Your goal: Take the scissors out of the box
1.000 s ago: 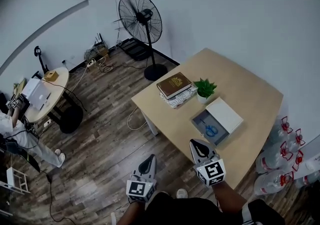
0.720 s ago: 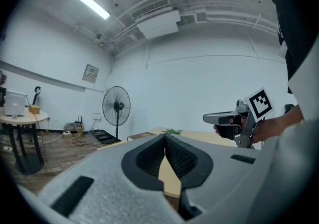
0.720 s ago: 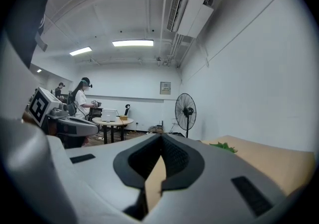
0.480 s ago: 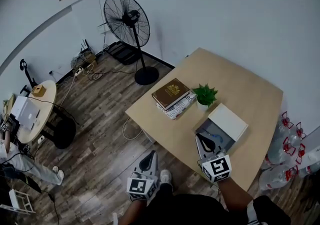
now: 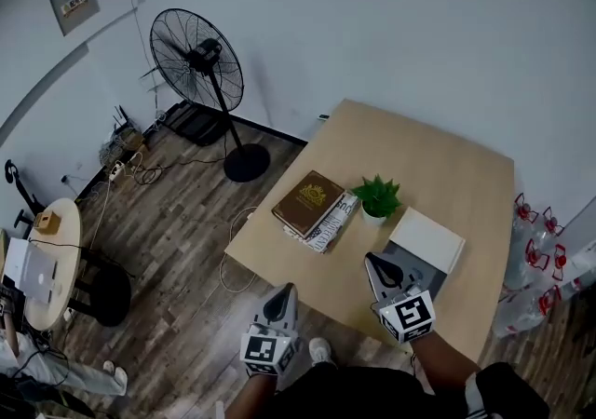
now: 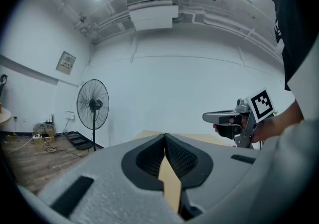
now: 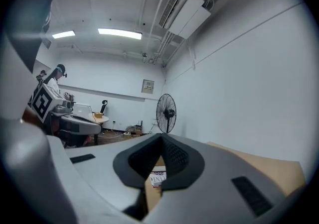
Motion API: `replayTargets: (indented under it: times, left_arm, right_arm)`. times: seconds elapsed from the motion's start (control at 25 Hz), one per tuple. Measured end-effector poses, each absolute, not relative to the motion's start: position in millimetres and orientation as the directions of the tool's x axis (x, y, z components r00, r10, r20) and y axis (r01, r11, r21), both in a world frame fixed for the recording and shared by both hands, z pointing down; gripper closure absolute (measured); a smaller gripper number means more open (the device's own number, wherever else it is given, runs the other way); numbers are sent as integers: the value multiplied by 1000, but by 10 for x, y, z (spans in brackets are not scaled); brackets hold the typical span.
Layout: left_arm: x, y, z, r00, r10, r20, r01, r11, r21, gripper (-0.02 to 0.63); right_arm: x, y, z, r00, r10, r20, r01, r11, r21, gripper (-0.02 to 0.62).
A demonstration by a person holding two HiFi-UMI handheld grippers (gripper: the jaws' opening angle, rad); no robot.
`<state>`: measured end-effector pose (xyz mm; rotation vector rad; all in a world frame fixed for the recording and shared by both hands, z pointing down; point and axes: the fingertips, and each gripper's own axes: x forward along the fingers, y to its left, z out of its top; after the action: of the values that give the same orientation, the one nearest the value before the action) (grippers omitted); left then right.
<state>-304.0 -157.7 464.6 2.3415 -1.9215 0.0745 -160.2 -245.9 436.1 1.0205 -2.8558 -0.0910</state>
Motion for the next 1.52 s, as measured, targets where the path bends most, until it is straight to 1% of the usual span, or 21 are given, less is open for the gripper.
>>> replayTargets:
  times: [0.24, 0.36, 0.52, 0.68, 0.92, 1.12, 1.24, 1.52]
  left_arm:
    - [-3151, -1913, 4702, 280, -952, 120, -959, -274, 67, 601]
    - [-3097, -2042, 4756, 350, -925, 146, -937, -343, 73, 601]
    - [-2976, -2265, 4779, 431, -894, 121, -902, -427, 58, 601]
    - [-2818, -2486, 4791, 491, -863, 118, -871, -487, 64, 601]
    - [-2598, -2740, 4904, 548, -821, 159, -836, -543, 80, 601]
    - [-2432, -2926, 4906, 567, -813, 134, -824, -562, 76, 601]
    - [-2354, -2986, 4961, 569, -809, 147, -822, -564, 83, 601]
    - [-2166, -3088, 5091, 562, -807, 182, -827, -555, 92, 601]
  right_arm:
    - [-1664, -2721, 4435, -724, -681, 111, -675, 733, 89, 601]
    - [-1640, -2784, 4512, -700, -702, 132, -697, 712, 92, 601]
    - [-1497, -2898, 4618, -647, -745, 162, -744, 663, 81, 601]
    - [-1299, -3007, 4883, -610, -745, 269, -756, 649, 82, 601]
    - [-968, -3117, 5375, -562, -700, 440, -743, 661, 103, 598]
    - [-668, -3105, 5818, -513, -614, 600, -718, 690, 94, 509]
    - [-478, -3110, 6099, -469, -566, 678, -705, 702, 99, 473]
    - [-149, -3128, 6726, -384, -419, 822, -605, 787, 119, 460]
